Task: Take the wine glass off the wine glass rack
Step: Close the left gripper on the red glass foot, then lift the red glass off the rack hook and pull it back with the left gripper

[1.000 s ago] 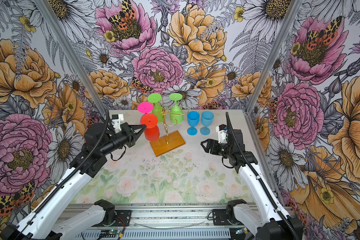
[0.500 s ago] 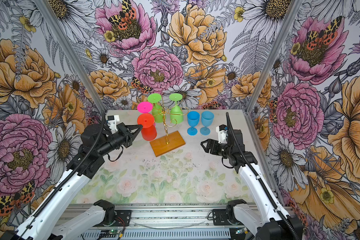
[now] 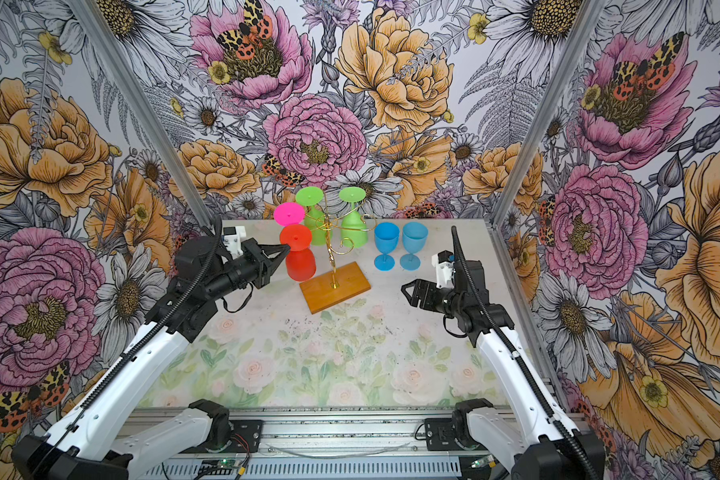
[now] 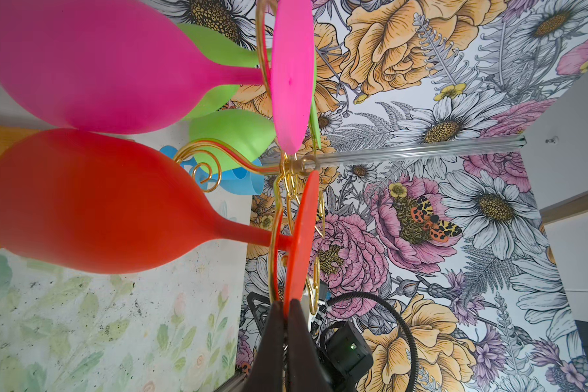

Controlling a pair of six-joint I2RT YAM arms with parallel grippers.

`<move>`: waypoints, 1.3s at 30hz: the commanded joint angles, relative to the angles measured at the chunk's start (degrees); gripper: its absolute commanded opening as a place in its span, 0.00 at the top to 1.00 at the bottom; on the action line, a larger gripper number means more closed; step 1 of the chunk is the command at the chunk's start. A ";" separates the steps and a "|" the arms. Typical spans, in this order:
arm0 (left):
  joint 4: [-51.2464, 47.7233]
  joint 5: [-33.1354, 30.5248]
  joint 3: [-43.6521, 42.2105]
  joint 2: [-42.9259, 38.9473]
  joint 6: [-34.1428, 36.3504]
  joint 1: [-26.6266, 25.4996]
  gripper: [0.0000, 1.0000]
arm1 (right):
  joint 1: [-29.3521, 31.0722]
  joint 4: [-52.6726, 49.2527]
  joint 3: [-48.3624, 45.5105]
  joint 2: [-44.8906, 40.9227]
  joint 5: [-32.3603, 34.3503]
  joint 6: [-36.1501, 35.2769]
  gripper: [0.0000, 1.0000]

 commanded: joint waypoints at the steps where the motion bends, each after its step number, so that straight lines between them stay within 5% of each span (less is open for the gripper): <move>1: -0.64 -0.16 2.51 0.67 0.22 -0.44 1.00 | 0.40 1.94 -0.63 -0.96 -0.74 0.15 0.20; 19: -1.82 2.00 6.06 3.96 2.46 -4.32 1.00 | 0.29 2.54 -1.34 -0.87 -1.04 -0.02 0.20; 39: -4.86 11.66 -0.37 -4.53 8.37 -5.01 1.00 | 0.31 2.93 -1.09 -0.49 -2.49 1.13 0.20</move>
